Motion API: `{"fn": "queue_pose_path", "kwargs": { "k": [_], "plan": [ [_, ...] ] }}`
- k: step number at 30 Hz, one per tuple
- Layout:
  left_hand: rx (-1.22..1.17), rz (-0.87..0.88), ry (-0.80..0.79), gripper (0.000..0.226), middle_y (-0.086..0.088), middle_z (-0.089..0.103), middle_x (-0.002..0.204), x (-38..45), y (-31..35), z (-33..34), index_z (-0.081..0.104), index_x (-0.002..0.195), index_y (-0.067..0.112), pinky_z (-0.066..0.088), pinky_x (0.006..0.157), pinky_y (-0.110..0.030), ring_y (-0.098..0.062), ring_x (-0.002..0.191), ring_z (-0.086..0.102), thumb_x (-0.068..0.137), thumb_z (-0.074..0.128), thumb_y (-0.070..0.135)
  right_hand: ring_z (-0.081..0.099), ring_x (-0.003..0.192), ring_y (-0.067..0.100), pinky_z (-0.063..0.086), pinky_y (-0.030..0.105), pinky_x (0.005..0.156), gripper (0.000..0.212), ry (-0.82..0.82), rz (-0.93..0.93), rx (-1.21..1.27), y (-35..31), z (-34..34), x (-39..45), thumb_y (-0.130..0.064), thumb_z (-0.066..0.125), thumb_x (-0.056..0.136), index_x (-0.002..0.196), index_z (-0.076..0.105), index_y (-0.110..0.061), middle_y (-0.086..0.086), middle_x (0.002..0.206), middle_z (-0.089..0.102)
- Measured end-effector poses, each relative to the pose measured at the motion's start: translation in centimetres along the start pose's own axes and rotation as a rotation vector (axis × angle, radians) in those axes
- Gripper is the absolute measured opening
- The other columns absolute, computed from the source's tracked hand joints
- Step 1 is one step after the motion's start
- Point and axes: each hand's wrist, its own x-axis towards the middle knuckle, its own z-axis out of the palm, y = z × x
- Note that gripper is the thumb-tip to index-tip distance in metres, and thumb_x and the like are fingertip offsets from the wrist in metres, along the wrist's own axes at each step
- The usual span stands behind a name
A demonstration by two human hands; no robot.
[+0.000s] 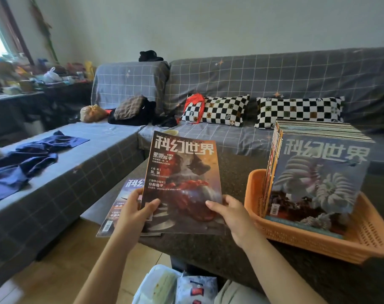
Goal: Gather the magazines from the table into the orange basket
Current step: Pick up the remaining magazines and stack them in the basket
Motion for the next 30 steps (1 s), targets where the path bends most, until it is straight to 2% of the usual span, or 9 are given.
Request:
{"fn": "queue_pose_path", "kwargs": {
  "k": [2,7,12,14,17,19,22,26,30],
  "plan": [
    [0.001,0.040,-0.027,0.025,-0.009,0.070,0.104,-0.6,1.3,0.5,0.055,0.113,0.018,0.056,0.071,-0.034,-0.023,0.085,0.071,0.090,0.064,0.015,0.068,0.094,0.019,0.055,0.036,0.083,0.023,0.006,-0.059,0.003,-1.1,-0.6,-1.0,-0.020,0.070,0.082,0.103,0.062,-0.019,0.003,0.101,0.070],
    [-0.023,0.126,-0.098,0.022,-0.009,0.072,0.098,-2.0,3.8,3.9,0.055,0.108,0.020,0.056,0.067,-0.029,-0.019,0.081,0.072,0.090,0.064,0.011,0.067,0.094,0.017,0.053,0.029,0.074,0.024,0.052,-0.162,0.047,-3.3,-3.9,-3.3,-0.014,0.068,0.085,0.107,0.060,-0.018,0.004,0.102,0.070],
    [-0.117,0.155,-0.208,0.022,-0.011,0.073,0.098,-2.5,5.6,8.8,0.055,0.109,0.017,0.058,0.076,-0.039,-0.027,0.087,0.072,0.090,0.062,0.008,0.065,0.100,0.017,0.053,0.039,0.089,0.026,0.145,-0.210,0.056,-4.5,-8.9,-4.9,-0.015,0.068,0.085,0.106,0.058,-0.028,-0.002,0.108,0.068],
    [-0.146,0.180,-0.268,0.022,-0.011,0.073,0.100,-2.7,6.1,11.1,0.055,0.112,0.015,0.057,0.080,-0.041,-0.028,0.090,0.071,0.092,0.060,0.007,0.065,0.098,0.016,0.054,0.037,0.087,0.028,0.198,-0.232,0.075,-4.8,-11.0,-5.3,-0.013,0.067,0.085,0.107,0.058,-0.028,-0.002,0.107,0.068],
    [-0.158,0.232,-0.318,0.018,-0.006,0.073,0.101,-2.8,6.7,14.8,0.057,0.110,0.018,0.057,0.078,-0.033,-0.021,0.092,0.071,0.095,0.056,0.009,0.065,0.090,0.011,0.054,0.029,0.075,0.027,0.289,-0.247,0.118,-4.9,-14.1,-6.1,-0.008,0.065,0.086,0.102,0.057,-0.028,-0.006,0.098,0.068],
    [-0.173,0.222,-0.356,0.017,-0.004,0.073,0.101,-2.8,7.0,17.3,0.057,0.112,0.018,0.057,0.074,-0.029,-0.018,0.091,0.071,0.097,0.052,0.012,0.063,0.095,0.013,0.054,0.031,0.077,0.034,0.343,-0.235,0.130,-4.9,-16.1,-6.5,-0.009,0.065,0.086,0.111,0.055,-0.030,-0.007,0.104,0.065],
    [-0.199,0.148,-0.427,0.017,-0.004,0.074,0.099,-2.5,7.0,20.8,0.057,0.113,0.018,0.058,0.071,-0.030,-0.020,0.089,0.073,0.099,0.050,0.012,0.061,0.102,0.016,0.053,0.041,0.089,0.047,0.446,-0.200,0.064,-4.8,-19.2,-6.6,-0.012,0.066,0.085,0.127,0.050,-0.027,-0.006,0.112,0.062],
    [-0.074,0.141,-0.460,0.016,-0.004,0.072,0.096,-1.3,6.2,24.5,0.057,0.108,0.017,0.057,0.067,-0.025,-0.018,0.087,0.072,0.094,0.059,0.008,0.062,0.103,0.017,0.052,0.045,0.091,0.032,0.525,-0.188,-0.107,-4.2,-22.5,-6.2,-0.022,0.069,0.083,0.108,0.056,-0.037,-0.002,0.117,0.061],
    [0.210,0.206,-0.416,0.021,0.009,0.067,0.093,-0.4,5.4,27.2,0.058,0.104,0.024,0.048,0.057,-0.011,-0.001,0.081,0.063,0.088,0.068,0.013,0.054,0.115,0.023,0.043,0.029,0.088,0.051,0.633,-0.145,-0.437,-3.7,-24.1,-5.4,-0.021,0.064,0.088,0.134,0.042,-0.015,0.000,0.123,0.056]
  ]
}}
